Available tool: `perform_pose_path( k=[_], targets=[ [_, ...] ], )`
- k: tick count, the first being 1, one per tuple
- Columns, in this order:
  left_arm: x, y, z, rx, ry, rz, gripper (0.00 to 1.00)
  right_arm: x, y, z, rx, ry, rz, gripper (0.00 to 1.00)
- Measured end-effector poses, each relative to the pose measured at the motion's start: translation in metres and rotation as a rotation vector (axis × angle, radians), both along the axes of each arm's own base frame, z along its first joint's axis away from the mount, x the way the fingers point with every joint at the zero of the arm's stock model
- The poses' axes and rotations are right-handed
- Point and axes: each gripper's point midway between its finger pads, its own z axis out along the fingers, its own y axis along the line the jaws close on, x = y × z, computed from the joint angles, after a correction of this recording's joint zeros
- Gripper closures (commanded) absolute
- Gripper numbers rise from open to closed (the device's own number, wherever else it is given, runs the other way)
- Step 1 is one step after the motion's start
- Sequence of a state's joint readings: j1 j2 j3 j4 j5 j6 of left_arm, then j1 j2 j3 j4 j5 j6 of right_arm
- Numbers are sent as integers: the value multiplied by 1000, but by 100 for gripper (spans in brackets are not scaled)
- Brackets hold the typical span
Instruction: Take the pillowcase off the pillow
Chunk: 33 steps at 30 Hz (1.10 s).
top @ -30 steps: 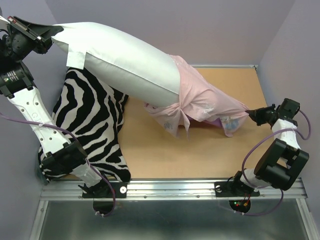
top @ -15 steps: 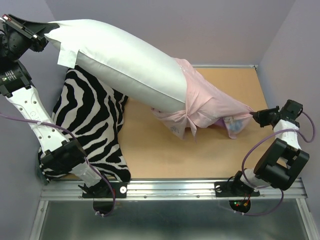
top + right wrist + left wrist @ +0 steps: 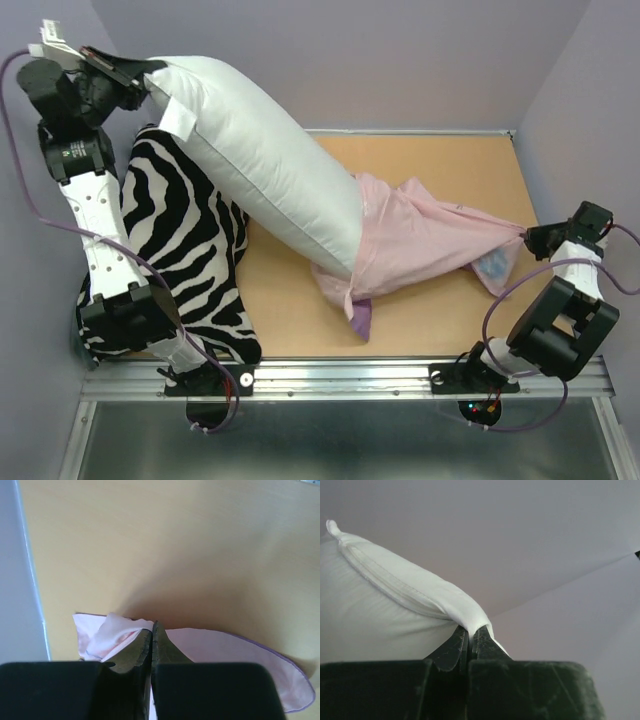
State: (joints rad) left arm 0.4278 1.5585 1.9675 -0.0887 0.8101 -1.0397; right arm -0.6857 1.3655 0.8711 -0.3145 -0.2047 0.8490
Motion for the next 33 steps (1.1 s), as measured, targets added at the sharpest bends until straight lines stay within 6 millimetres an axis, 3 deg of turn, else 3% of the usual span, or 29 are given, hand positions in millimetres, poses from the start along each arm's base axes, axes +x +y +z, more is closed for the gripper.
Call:
perform_pose_path(
  k=[4,7,10,14,17,20,21,22,23,24,26,27,29,33],
  targets=[
    [26,-26,-52,7,99,-1,100,9,10,5,-58,6,38,100],
    [36,-34,-68,35,119,26,100,28,30,21,-124,-10,111,99],
    [41,-55,-71,94,101,22,100,50,55,53,-179,-78,198,99],
    [44,-92,-78,171,87,-9,100,73,76,123,-268,-234,284,99],
    [49,-144,-88,233,84,-80,100,84,90,184,-341,-366,343,99],
    [63,-185,-108,297,103,-133,100,89,104,218,-383,-447,396,99],
    [71,-198,-121,321,124,-149,95,89,112,226,-395,-471,423,99],
    [78,-207,-135,344,149,-162,86,89,119,230,-403,-481,448,100],
    [85,-216,-154,376,184,-171,70,89,127,231,-409,-486,474,100],
    [90,-223,-174,402,225,-174,64,89,135,230,-413,-488,501,99],
    [96,-231,-215,464,315,-172,43,90,150,225,-428,-482,547,99],
    [97,-232,-240,505,373,-156,39,91,163,216,-432,-474,588,99],
    [92,-231,-269,557,440,-139,38,92,178,199,-430,-451,635,99],
    [74,-232,-277,577,462,-102,35,93,203,129,-395,-330,723,99]
  ],
)
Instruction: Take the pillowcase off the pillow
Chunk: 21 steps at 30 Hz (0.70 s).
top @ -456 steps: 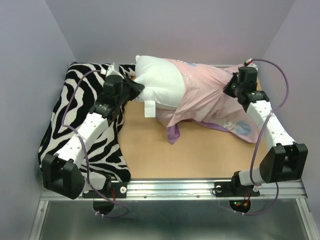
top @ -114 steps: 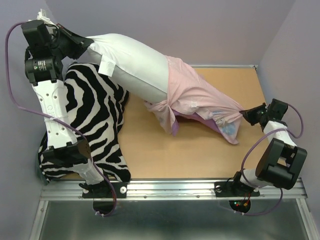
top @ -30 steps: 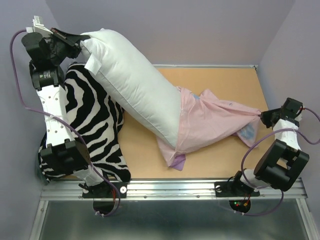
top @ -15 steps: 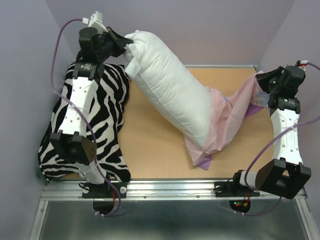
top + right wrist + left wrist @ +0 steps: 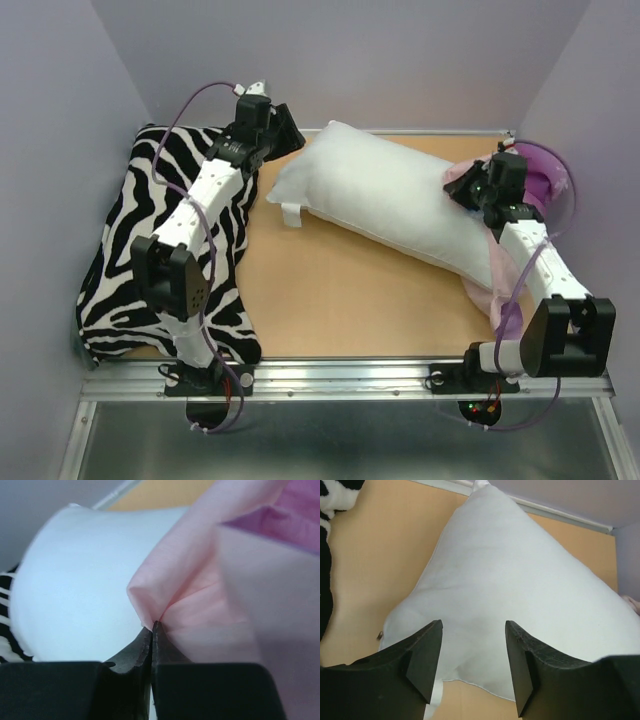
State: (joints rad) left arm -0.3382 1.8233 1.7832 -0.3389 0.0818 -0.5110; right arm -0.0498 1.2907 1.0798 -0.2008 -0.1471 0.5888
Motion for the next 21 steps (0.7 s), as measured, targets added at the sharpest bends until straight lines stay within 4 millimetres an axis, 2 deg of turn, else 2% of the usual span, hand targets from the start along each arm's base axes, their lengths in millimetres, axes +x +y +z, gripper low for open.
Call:
perform_pose_path(
  k=[1,4,6,7,8,10,11,12,14,15,18,21],
  targets=[
    [-11,-2,5,-11,-12,11,35,0,5,-28,-8,57,8,99],
    [-37,-8,28,-46,-66,40,32,-2,12,-72,-25,149,14,99],
    [-75,-35,46,-116,-115,18,30,0,15,-78,-39,143,12,99],
    [-89,-44,49,-143,-123,7,30,1,17,-77,-45,133,13,100],
    [-112,-62,52,-193,-121,-23,27,2,19,-76,-53,121,15,99],
    [-135,-82,49,-245,-101,-45,25,2,29,-75,-73,106,24,99],
    [-151,-96,42,-293,-83,-47,3,2,32,-75,-84,103,20,100],
    [-161,-103,30,-318,-63,-48,3,1,35,-75,-92,98,21,100],
    [-189,-119,-12,-354,24,-57,3,-3,48,-74,-111,90,31,99],
    [-197,-124,-31,-357,64,-55,3,-5,54,-71,-112,83,40,99],
    [-208,-138,-78,-359,150,-46,2,-13,73,-62,-109,60,77,99],
    [-213,-155,-101,-398,182,-52,1,-22,91,-60,-109,58,115,99]
  ],
)
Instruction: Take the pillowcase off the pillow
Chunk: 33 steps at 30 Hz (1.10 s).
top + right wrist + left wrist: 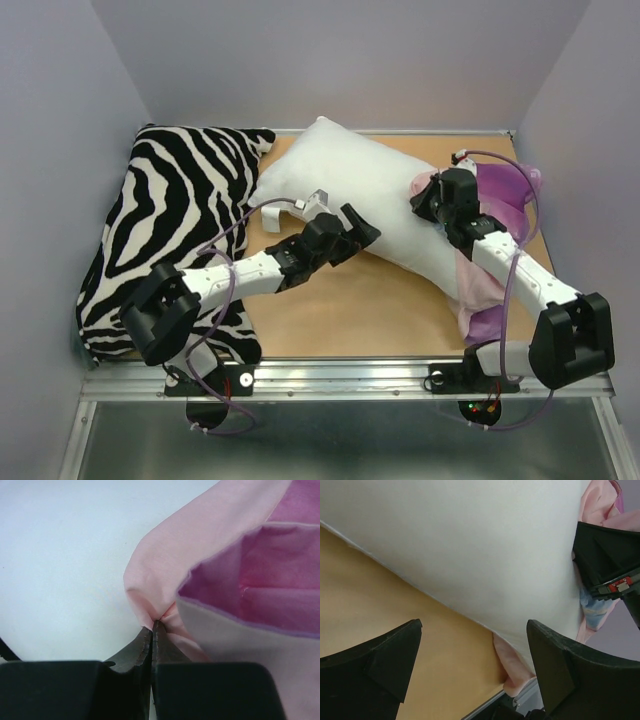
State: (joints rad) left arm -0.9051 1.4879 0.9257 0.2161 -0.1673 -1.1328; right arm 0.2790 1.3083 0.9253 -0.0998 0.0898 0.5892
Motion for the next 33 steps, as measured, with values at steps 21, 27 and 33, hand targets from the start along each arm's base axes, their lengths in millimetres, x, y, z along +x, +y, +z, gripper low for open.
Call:
perform_pose_path(
  k=[21,27,33],
  targets=[
    [6,-66,-24,-189,-34,-46,100,-9,11,0,-12,30,9,99],
    [16,-57,-25,-82,-50,-32,100,-10,0,9,-91,31,-19,94],
    [23,0,4,125,-117,33,100,-5,-34,19,-177,39,-104,94]
  ],
)
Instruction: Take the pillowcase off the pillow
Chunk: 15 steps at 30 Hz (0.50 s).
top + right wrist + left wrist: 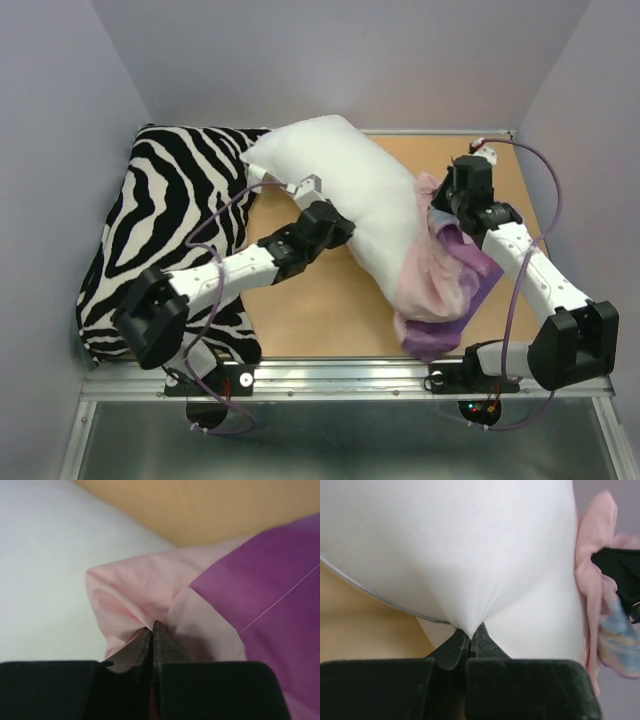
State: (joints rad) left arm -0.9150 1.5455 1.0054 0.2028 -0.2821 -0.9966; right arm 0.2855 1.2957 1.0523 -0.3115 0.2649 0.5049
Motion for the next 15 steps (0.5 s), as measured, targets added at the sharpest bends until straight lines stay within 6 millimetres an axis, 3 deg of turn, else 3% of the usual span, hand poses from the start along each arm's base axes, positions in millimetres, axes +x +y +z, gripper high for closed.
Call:
perform_pose_path(
  k=[1,5,7,8,9,12,14,15],
  targets=[
    [2,10,3,18,-8,11,100,4,-18,2,-7,0,-43,93],
    [16,100,25,95,-48,146,100,7,-87,-1,-27,28,-212,84],
    [20,135,30,146,-57,210,100,5,-113,-6,-29,57,-277,65],
    [22,145,33,167,-65,230,100,6,-122,-8,-24,74,-294,58],
    [22,152,34,192,-73,238,100,9,-128,-10,-18,90,-303,45],
    [20,156,33,240,-74,219,100,17,-115,-13,27,110,-233,27],
    [18,155,31,253,-73,206,100,14,-92,-12,22,120,-167,20],
    [18,154,30,259,-73,200,100,10,-68,-8,20,114,-103,18]
  ],
)
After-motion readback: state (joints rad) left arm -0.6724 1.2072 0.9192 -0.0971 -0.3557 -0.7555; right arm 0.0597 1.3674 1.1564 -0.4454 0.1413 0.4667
